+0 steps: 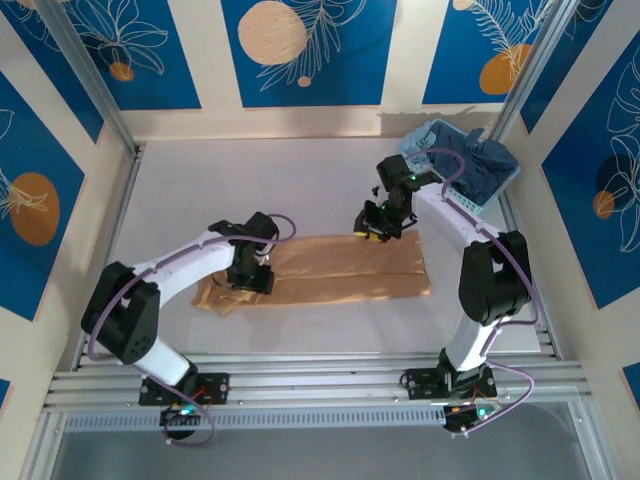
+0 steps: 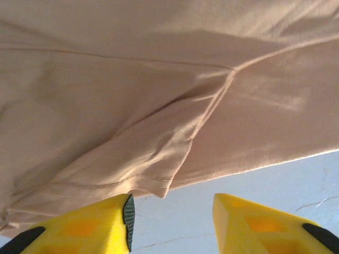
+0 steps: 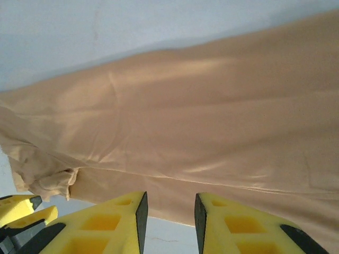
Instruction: Fold and stack the t-shirts
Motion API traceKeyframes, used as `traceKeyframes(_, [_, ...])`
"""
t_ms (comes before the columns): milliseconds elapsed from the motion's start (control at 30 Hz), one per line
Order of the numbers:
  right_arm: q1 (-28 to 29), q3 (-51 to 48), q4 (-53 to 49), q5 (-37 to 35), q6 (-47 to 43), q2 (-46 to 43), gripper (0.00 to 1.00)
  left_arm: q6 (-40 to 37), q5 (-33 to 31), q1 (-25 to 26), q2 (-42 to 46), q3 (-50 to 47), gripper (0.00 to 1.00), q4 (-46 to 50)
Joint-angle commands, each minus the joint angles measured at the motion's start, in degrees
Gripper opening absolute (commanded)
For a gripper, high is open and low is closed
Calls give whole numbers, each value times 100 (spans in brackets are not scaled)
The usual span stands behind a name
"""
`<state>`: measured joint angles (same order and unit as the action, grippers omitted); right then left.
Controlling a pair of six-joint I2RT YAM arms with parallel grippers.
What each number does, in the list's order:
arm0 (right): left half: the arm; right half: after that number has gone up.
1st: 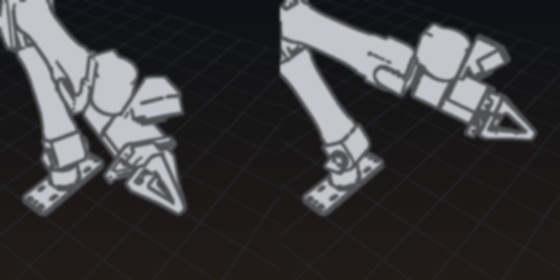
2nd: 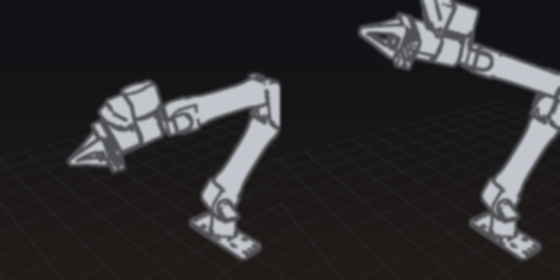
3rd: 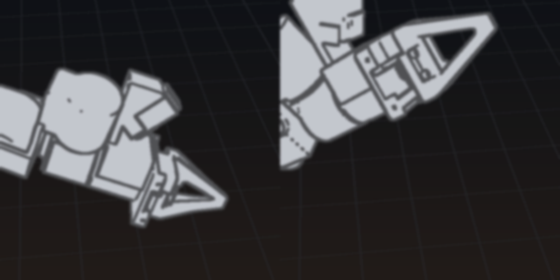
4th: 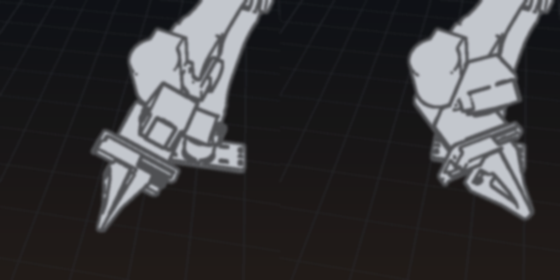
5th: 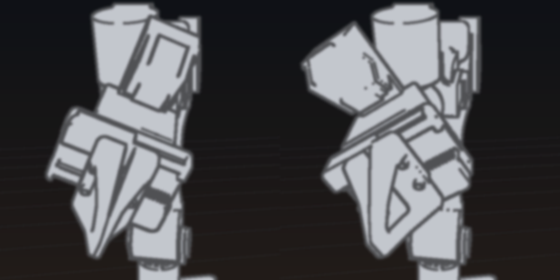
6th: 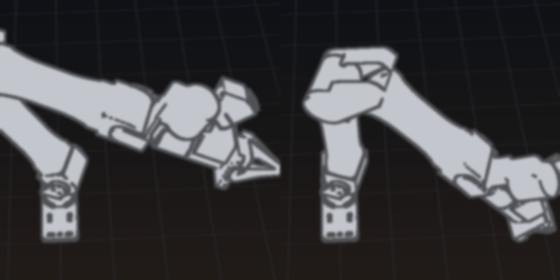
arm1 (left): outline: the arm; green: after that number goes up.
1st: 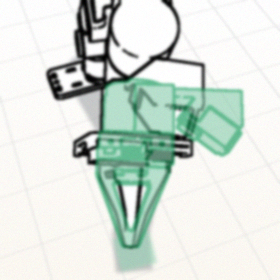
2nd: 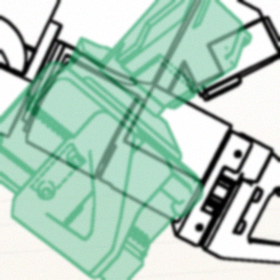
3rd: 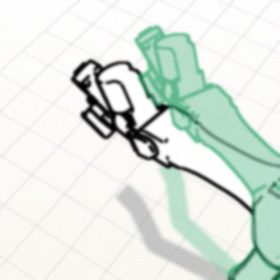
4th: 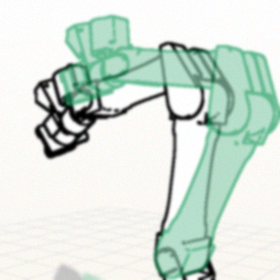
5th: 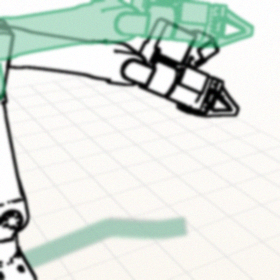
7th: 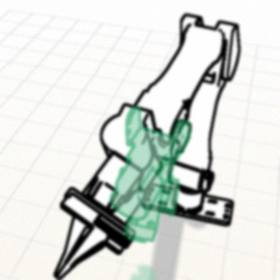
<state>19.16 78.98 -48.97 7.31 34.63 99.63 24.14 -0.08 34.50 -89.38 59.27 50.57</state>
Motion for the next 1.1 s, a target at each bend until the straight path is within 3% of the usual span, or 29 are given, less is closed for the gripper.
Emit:
traceKeyframes(0, [-35, -119, 25, 270, 16, -187, 33, -51, -630, 118, -51, -57, 42, 275])
traceKeyframes(67, [-30, -140, 36, 280, 27, -208, 33, 210, -1197, 90, 116, -69, 44, 431])
traceKeyframes(133, [-35, -175, 44, 281, 35, -220, 33, 413, -1352, -117, 344, -133, 44, 490])
traceKeyframes(433, [-33, -326, 108, 351, -18, -138, 33, 775, -157, -1991, 896, -747, 43, -509])
traceKeyframes(600, [-35, -353, 116, 385, -26, -70, 33, 736, 251, -2702, 633, -779, 32, -1044])
traceKeyframes(667, [-41, -363, 103, 373, -36, -79, 33, 650, 252, -2821, 523, -746, 27, -1078])
traceKeyframes(867, [-61, -398, 98, 363, -10, -89, 33, 332, 104, -3000, 49, -580, 24, -1043])
traceKeyframes(1067, [-59, -373, 98, 367, 17, -41, 33, 175, 5, -3019, -256, -459, 30, -1292])
